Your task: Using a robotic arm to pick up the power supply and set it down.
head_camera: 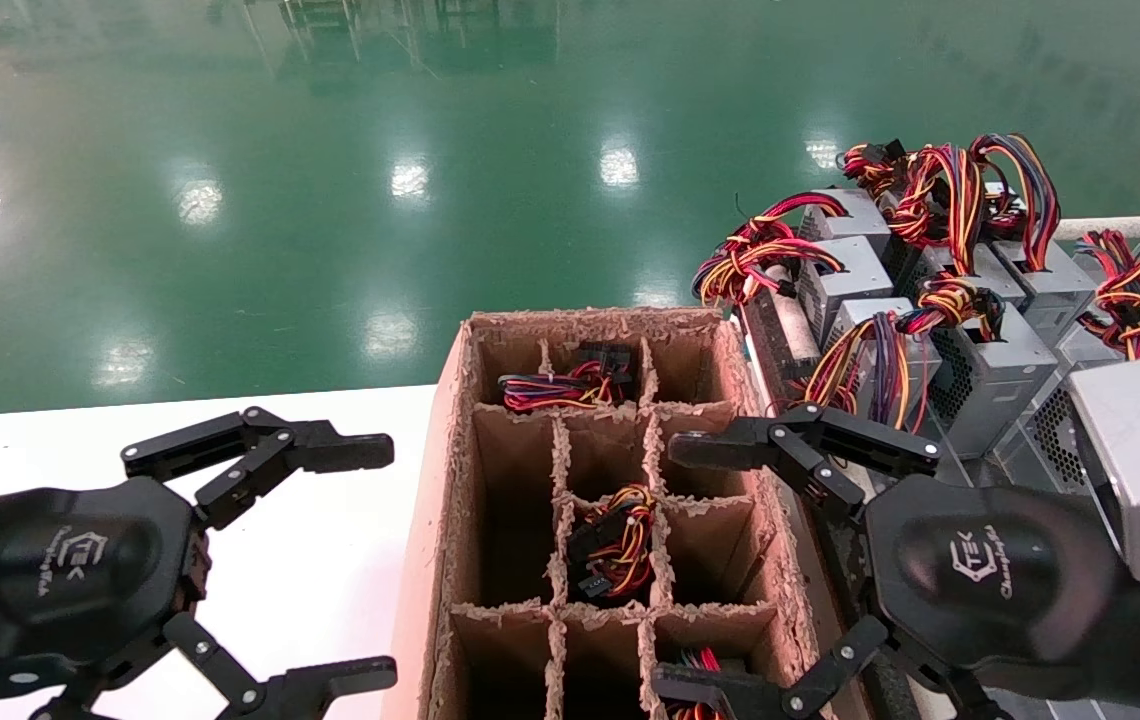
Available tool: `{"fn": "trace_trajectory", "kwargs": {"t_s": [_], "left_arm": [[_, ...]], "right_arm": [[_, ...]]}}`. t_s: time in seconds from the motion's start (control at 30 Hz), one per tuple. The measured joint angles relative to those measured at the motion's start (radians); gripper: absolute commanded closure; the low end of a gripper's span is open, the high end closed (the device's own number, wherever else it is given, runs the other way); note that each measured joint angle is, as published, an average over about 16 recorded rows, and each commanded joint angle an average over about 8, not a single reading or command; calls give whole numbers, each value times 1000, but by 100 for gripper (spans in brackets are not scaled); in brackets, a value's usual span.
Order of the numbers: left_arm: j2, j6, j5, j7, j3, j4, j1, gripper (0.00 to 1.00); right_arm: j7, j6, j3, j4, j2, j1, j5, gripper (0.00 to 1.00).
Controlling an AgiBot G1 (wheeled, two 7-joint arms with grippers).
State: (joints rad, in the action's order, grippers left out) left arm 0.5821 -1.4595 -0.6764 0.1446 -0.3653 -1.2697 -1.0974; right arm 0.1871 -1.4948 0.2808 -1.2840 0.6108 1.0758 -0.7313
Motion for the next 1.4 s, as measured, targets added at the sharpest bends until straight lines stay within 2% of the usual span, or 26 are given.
{"fn": "trace_trajectory", "kwargs": {"t_s": [0.33,0.37,0.63,0.8,0.97,1.2,1.4], "left_arm": [[0,0,0,0,0,0,0,0],[0,0,0,0,0,0,0,2],[0,0,0,0,0,0,0,99],[0,0,0,0,0,0,0,100],[0,0,0,0,0,0,0,100],[0,0,0,0,0,0,0,100],[0,0,0,0,0,0,0,100]], "right_arm": [[0,0,0,0,0,0,0,0],[0,0,0,0,0,0,0,0],[-1,6,0,5,5,0,-1,0],[-4,40,10,16,25,15,-31,0],[-9,108,37,39,77,56,-107,0],[-51,215,101,126,202,158,-261,0],[-146,259,159,274,324,258,-380,0]]}}
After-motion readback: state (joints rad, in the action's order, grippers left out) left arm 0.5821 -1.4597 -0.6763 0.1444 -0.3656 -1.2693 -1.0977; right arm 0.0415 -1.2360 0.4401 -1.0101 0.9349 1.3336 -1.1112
